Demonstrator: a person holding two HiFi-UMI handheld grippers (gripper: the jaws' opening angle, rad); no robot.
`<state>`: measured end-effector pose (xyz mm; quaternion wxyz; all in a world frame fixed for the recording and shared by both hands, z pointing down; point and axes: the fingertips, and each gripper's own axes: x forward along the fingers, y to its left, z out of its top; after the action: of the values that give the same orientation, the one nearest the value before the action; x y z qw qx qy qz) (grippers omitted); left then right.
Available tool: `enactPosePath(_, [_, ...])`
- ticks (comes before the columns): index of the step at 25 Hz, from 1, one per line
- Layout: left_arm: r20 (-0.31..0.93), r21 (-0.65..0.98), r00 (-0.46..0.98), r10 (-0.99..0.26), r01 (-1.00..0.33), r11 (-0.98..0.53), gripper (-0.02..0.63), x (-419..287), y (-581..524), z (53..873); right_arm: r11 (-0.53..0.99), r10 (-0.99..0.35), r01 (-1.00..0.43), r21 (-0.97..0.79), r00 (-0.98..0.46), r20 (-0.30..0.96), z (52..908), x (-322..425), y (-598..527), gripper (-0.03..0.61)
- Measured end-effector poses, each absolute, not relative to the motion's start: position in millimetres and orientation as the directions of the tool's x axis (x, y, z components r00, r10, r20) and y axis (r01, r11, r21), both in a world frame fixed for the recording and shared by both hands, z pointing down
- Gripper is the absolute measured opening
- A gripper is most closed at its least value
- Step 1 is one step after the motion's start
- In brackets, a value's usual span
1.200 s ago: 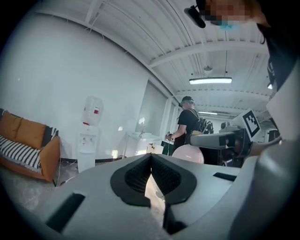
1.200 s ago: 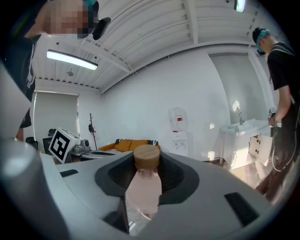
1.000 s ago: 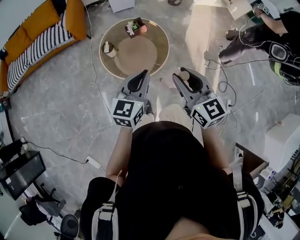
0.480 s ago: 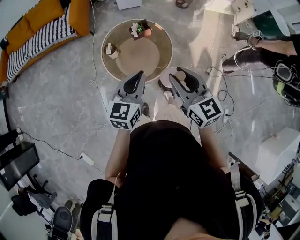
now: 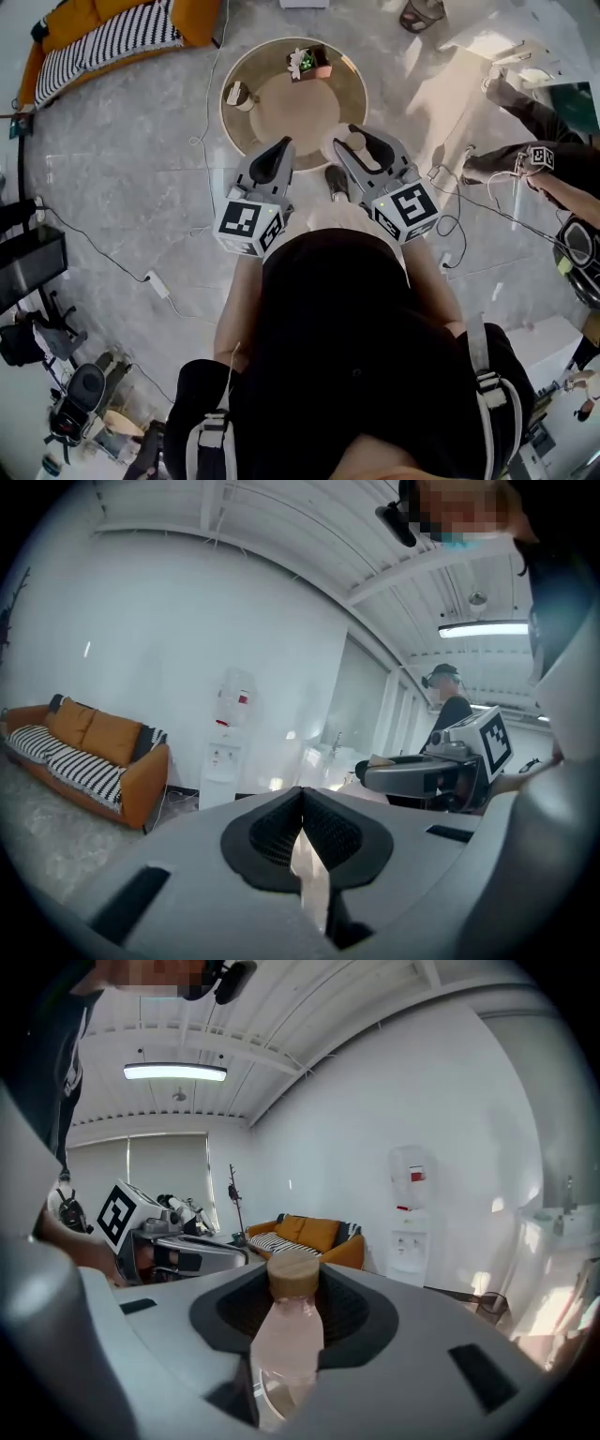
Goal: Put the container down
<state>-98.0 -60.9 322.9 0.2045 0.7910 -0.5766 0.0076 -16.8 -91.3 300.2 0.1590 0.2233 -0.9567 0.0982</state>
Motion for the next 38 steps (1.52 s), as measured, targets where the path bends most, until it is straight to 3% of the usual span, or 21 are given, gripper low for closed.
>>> enactPosePath(15, [0.344, 0.266, 0.065, -0.937, -0.963, 0.031, 0.018, -70.6, -91.1, 362.8, 0.945, -0.132, -0.237, -0.227, -0.908, 0.397, 392.0, 0.3, -144.5, 0.135])
enactPosePath(30, [0.446, 0.316, 0.026, -0.895, -0.94, 0.13, 0.018, -52.4, -90.2, 431.0, 0.924, -0.18, -0.321, -0.206, -0.843, 0.507, 526.2, 21.2, -181.9, 0.135])
enactPosePath(38, [0.439, 0.29, 0.053, -0.897, -0.953, 0.085, 0.018, -37.5, -96.0, 484.4, 0.919, -0.213, -0.349, -0.182, -0.83, 0.516, 601.2, 21.2, -188.3, 0.135])
